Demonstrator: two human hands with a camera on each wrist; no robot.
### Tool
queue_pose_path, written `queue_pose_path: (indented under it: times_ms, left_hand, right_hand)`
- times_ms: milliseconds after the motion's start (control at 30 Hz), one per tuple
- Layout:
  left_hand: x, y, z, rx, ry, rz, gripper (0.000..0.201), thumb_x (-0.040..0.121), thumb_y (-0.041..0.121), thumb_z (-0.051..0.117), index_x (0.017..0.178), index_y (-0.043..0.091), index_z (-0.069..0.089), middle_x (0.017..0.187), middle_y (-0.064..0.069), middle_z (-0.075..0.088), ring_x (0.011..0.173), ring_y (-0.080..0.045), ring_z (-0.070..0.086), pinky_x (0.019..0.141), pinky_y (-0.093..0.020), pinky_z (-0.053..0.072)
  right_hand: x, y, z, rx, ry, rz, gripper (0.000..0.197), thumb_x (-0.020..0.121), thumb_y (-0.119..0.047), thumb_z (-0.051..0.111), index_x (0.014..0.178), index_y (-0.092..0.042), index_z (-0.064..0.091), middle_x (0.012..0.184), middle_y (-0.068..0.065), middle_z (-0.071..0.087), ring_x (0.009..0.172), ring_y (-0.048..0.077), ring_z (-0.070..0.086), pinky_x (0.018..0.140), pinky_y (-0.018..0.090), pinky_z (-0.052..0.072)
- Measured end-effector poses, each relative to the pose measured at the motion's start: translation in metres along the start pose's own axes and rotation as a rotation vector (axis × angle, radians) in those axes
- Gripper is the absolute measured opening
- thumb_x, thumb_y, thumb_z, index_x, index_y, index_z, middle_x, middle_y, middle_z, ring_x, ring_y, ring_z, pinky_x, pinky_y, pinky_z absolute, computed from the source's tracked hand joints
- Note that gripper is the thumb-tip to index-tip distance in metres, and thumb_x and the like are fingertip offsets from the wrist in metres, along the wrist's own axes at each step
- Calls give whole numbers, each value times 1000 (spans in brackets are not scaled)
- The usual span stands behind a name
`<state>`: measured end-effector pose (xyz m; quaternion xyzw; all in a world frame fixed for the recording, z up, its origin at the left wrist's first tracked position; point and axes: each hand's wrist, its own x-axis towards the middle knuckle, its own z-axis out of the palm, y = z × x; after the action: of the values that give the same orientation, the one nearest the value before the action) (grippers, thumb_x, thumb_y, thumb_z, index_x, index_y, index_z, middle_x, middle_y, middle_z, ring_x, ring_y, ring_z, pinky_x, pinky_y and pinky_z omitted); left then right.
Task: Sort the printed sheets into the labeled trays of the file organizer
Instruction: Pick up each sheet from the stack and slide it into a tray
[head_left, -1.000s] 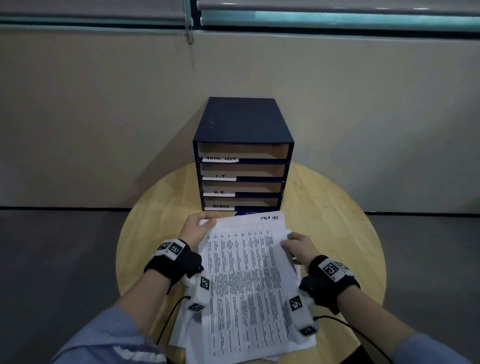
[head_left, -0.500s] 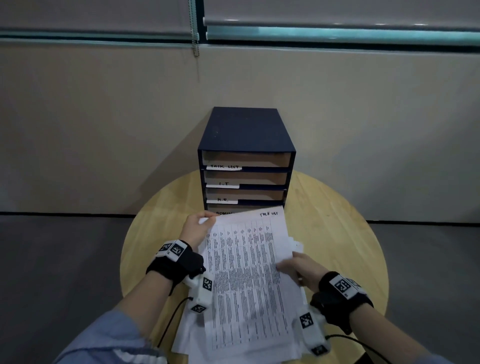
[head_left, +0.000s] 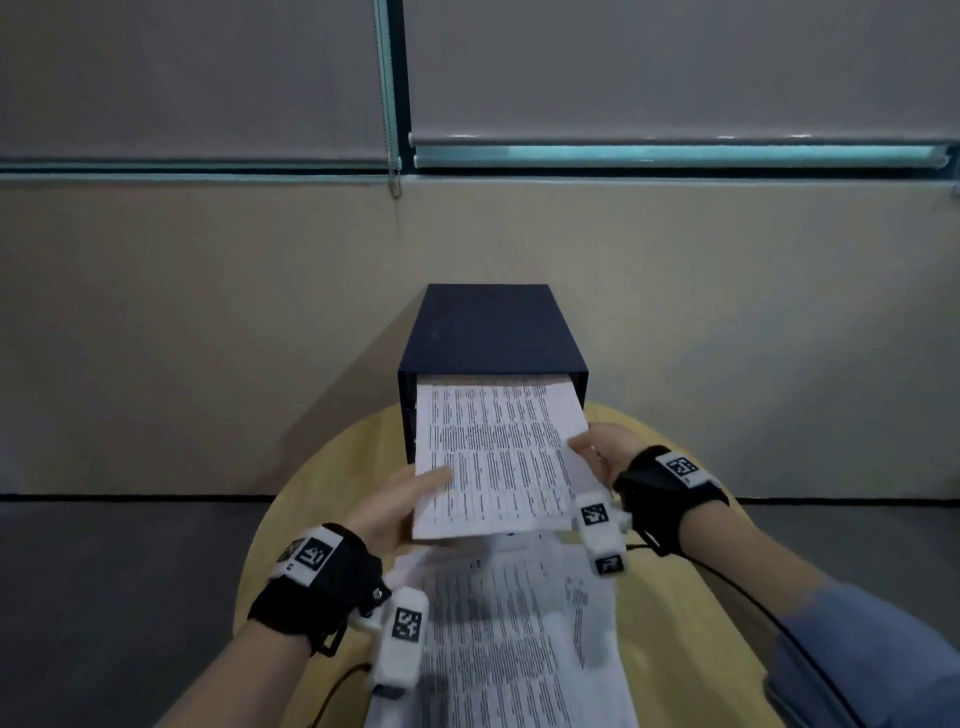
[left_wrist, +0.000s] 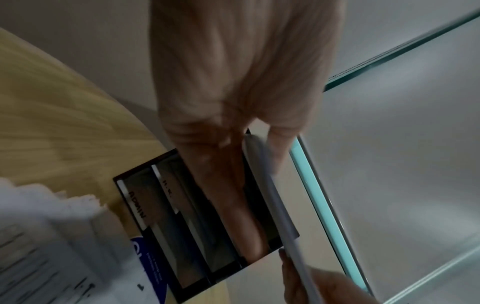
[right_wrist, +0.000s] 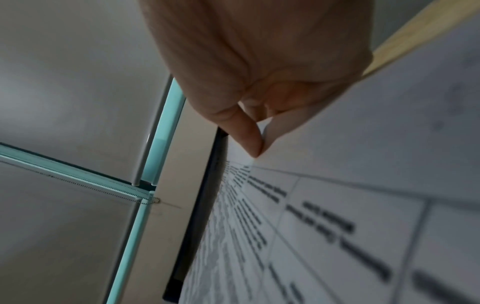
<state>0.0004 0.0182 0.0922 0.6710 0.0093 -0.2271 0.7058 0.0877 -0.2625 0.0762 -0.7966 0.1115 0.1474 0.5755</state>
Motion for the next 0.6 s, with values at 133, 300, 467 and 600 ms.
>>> queue_pose_path:
  times_ms: [133, 300, 467, 600]
  left_hand:
    - [9, 3, -3, -51, 50, 22, 22, 100, 10, 43, 119, 7, 55, 99, -14, 71, 61, -17, 70, 56, -25, 60]
    - [50, 12, -11, -212, 237, 73, 37, 100, 9, 43, 135, -4, 41, 111, -17, 62, 60, -14, 70, 50, -20, 56]
    - [93, 37, -10, -436, 307, 146, 43, 98, 0, 43, 138, -12, 31, 130, -32, 49, 91, -28, 65, 62, -23, 60]
    - [119, 57, -12, -537, 338, 218, 54, 98, -6, 38, 147, -8, 15, 146, -28, 34, 133, -37, 42, 108, -43, 39]
  right_hand:
    - [-11, -40, 3, -37, 35, 1, 30, 82, -6, 58, 112, -8, 59, 93, 13, 59, 71, 23, 54, 58, 28, 42]
    - [-26, -41, 6, -67, -83, 158, 12, 87, -20, 66, 87, -10, 59, 68, 2, 58, 55, 15, 48, 39, 18, 36]
    - [9, -51, 12, 587, 26, 138, 5, 94, 2, 51, 96, 6, 54, 85, 19, 63, 65, 22, 67, 50, 22, 57]
    - [28, -67, 24, 852, 58, 43, 36, 96, 10, 40, 132, 9, 42, 109, 23, 58, 124, 34, 54, 90, 39, 49]
